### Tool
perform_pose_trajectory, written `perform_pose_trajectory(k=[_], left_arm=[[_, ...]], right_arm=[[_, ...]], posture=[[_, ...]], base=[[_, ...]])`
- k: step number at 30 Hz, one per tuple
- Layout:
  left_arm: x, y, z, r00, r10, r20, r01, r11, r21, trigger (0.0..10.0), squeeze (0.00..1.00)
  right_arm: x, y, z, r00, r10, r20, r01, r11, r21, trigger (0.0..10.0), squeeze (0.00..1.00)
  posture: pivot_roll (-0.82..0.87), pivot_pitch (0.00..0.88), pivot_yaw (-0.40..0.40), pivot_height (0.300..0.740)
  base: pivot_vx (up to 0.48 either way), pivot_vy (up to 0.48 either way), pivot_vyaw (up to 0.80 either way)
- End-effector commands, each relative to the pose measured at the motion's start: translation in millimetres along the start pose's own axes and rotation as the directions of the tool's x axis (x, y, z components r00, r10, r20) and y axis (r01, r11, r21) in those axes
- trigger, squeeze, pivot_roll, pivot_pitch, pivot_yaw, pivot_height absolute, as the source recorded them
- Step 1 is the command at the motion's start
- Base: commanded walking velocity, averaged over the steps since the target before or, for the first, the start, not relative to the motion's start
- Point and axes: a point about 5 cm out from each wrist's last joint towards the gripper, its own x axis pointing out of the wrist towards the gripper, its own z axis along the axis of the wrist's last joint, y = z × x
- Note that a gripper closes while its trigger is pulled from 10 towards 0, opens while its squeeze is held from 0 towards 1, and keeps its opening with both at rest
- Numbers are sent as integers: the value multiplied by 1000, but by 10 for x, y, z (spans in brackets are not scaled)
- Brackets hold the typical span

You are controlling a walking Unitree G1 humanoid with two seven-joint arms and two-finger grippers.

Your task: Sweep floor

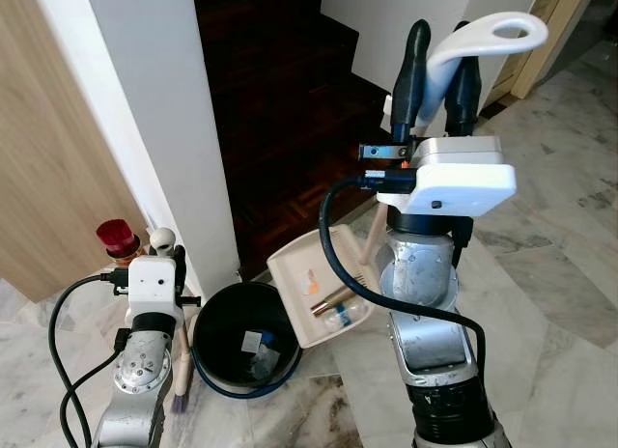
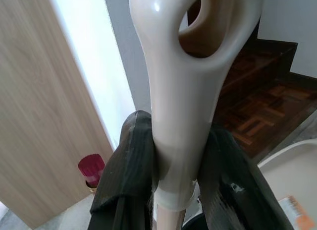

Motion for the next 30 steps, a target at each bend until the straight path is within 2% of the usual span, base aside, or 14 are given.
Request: perform_pose_trajectory(k=[1, 4, 6, 9, 21, 30], left_arm=[[18, -6, 61, 999, -7, 46, 6, 1000, 25, 10000, 0], [16, -10, 60, 999, -8, 46, 7, 1000, 25, 10000, 0], [16, -11, 61, 999, -8, 46, 7, 1000, 25, 10000, 0], [16, -12, 61, 999, -7, 47, 6, 1000, 24, 10000, 0], [13, -14, 58, 999, -4, 46, 3, 1000, 23, 10000, 0], [12, -11, 58, 999, -2, 47, 1, 1000, 22, 10000, 0]], right_arm=[[53, 38, 207, 996, -48, 72, 42, 995, 88, 10000, 0], [47, 53, 180, 998, -60, 24, 55, 984, 169, 10000, 0], [44, 53, 176, 998, -59, 20, 55, 984, 170, 10000, 0], [43, 47, 180, 998, -58, 25, 53, 985, 163, 10000, 0], [11, 167, 352, 982, 58, 179, -73, 994, 81, 10000, 0], [-14, 201, 393, 975, 76, 208, -90, 994, 58, 10000, 0]], posture=[[121, 103, -56, 740], [119, 102, -57, 740], [119, 102, -57, 740], [120, 102, -59, 740], [119, 101, -63, 740], [120, 100, -62, 740]], base=[[0, 0, 0], [0, 0, 0], [0, 0, 0], [0, 0, 0], [0, 0, 0], [0, 0, 0]])
